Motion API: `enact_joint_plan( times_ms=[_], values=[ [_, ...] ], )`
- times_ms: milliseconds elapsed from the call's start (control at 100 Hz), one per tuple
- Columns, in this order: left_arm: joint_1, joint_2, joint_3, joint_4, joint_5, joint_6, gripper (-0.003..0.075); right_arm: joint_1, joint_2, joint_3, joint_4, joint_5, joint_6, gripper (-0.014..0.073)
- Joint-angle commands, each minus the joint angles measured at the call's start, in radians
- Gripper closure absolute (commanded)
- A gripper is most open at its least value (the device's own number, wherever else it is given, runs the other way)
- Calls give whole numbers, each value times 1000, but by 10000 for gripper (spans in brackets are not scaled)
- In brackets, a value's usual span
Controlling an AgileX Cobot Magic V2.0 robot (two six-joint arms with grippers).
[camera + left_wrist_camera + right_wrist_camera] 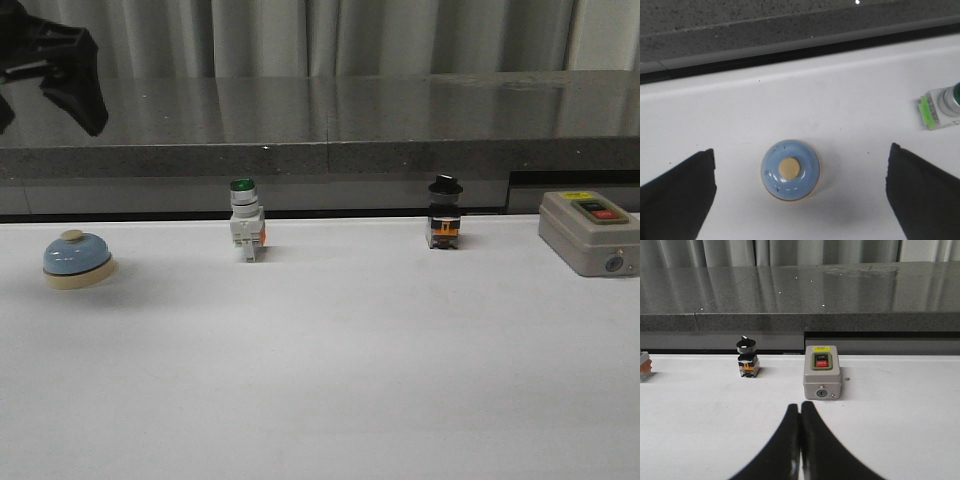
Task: Place and press bell with both arms
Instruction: 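Lower the left gripper over the blue bell and grasp it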
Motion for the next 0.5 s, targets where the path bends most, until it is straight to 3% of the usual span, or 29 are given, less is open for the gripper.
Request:
enact_joint_plan(
  times_ms=[0, 490],
  values=[
    [-7, 4, -55, -2, -47, -7, 73, -5, -16, -14, -6, -85, -5, 654],
    [-5, 178, -61, -2, -85, -7, 73, -5, -16, -14, -6, -85, -5, 654]
  ],
)
